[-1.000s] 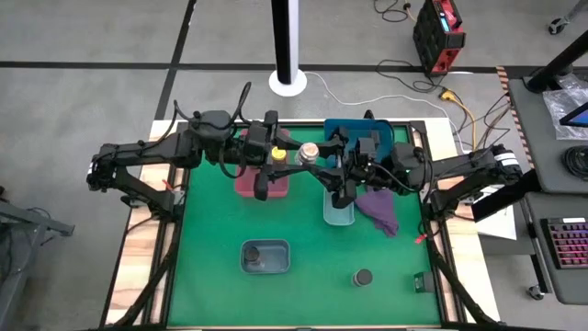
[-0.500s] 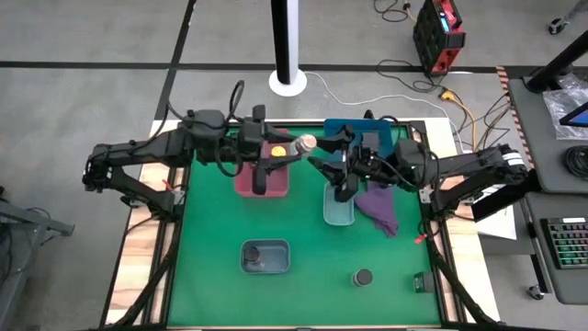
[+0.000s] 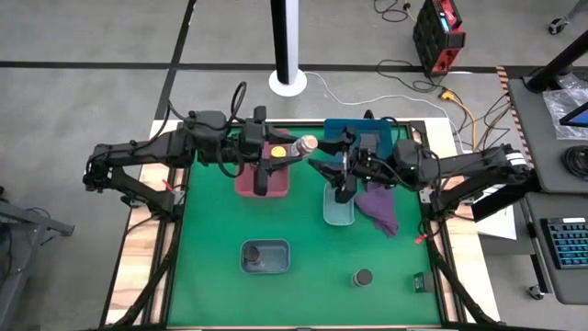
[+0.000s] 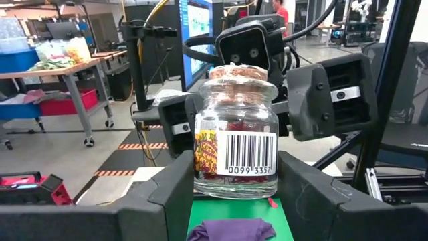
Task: Sort spices by type
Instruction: Put the brown seasoning bottle into the small light blue bin
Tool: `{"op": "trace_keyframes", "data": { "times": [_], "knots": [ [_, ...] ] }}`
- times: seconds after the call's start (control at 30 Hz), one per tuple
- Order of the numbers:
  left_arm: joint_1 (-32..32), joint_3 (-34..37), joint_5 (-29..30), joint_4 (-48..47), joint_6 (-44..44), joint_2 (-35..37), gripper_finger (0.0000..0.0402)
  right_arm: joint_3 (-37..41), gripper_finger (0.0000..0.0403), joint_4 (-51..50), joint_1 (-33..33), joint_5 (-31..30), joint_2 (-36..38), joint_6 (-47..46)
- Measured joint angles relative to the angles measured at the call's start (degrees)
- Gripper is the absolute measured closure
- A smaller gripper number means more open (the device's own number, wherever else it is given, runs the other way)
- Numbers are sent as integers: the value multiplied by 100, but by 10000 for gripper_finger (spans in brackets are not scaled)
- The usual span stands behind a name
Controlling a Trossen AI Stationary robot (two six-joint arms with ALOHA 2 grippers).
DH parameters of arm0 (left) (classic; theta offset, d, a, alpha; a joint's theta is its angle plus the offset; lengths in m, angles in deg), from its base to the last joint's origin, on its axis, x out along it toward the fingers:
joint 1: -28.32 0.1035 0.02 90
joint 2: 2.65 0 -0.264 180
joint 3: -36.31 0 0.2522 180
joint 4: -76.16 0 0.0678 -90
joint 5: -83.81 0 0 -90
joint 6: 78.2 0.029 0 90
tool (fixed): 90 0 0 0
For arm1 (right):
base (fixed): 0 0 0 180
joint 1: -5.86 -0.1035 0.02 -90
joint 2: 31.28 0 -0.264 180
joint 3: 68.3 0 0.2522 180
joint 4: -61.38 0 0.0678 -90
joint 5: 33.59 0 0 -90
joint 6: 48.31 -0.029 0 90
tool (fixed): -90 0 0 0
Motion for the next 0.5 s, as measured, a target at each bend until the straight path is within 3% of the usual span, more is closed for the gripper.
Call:
{"op": "trace_keyframes", "data": {
  "times": [0.27,0.5],
  "knots": [
    [0,0,2,-5,0,40,232,-181,132,-823,-18,-457,435,295],
    [0,0,148,-115,4,40,232,-1592,117,-2953,-62,-606,123,494]
  ]
}}
